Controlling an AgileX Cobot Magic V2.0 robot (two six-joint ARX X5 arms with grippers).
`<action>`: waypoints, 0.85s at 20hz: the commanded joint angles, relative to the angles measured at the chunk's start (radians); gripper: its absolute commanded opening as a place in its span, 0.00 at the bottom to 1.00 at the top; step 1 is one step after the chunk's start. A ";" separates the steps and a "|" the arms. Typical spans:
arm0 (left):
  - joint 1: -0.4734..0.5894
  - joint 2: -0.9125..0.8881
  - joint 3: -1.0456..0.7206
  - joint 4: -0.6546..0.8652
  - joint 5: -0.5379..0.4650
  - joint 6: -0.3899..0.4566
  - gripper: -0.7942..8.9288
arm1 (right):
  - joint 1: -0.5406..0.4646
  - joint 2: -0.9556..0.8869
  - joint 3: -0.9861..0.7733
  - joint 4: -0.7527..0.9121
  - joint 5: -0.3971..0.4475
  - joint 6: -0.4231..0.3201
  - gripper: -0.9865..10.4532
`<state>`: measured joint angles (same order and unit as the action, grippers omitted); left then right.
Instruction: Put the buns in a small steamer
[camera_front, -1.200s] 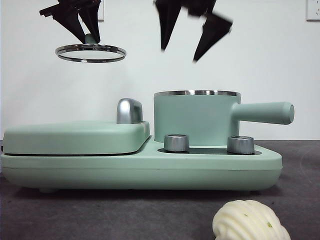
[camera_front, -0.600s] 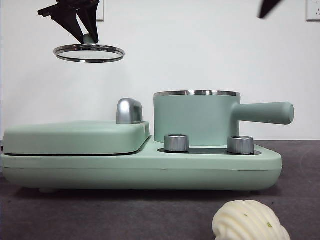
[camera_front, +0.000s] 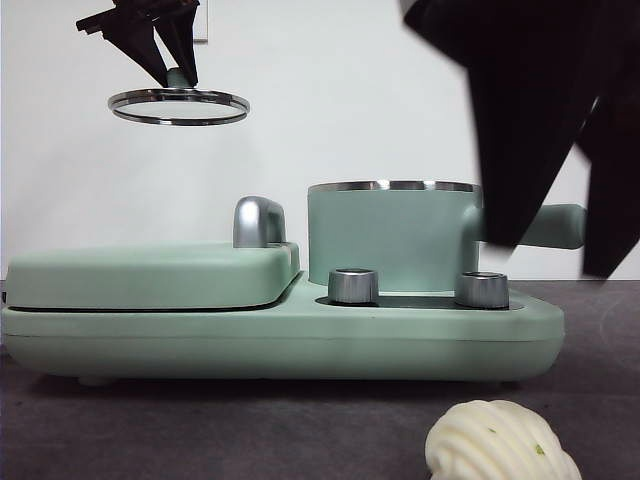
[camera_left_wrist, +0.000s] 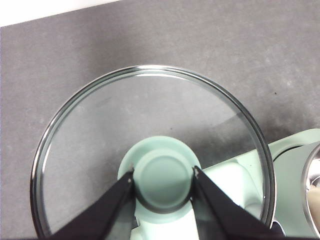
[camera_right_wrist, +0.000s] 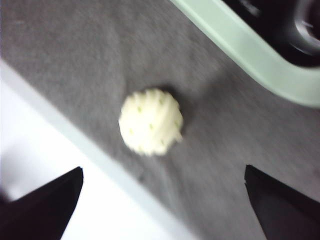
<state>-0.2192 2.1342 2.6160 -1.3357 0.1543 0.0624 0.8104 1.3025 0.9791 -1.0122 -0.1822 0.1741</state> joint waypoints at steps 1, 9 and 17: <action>-0.003 -0.009 0.042 0.023 0.002 -0.004 0.17 | 0.038 0.021 -0.067 0.122 0.000 0.051 0.54; -0.003 -0.009 0.042 0.024 0.002 -0.004 0.17 | 0.076 0.171 -0.121 0.227 0.006 0.065 0.40; -0.003 -0.009 0.042 0.024 0.002 -0.004 0.17 | 0.074 0.204 -0.060 0.175 -0.003 0.080 0.23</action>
<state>-0.2192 2.1342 2.6160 -1.3354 0.1543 0.0624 0.8761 1.4933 0.8940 -0.8490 -0.1833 0.2420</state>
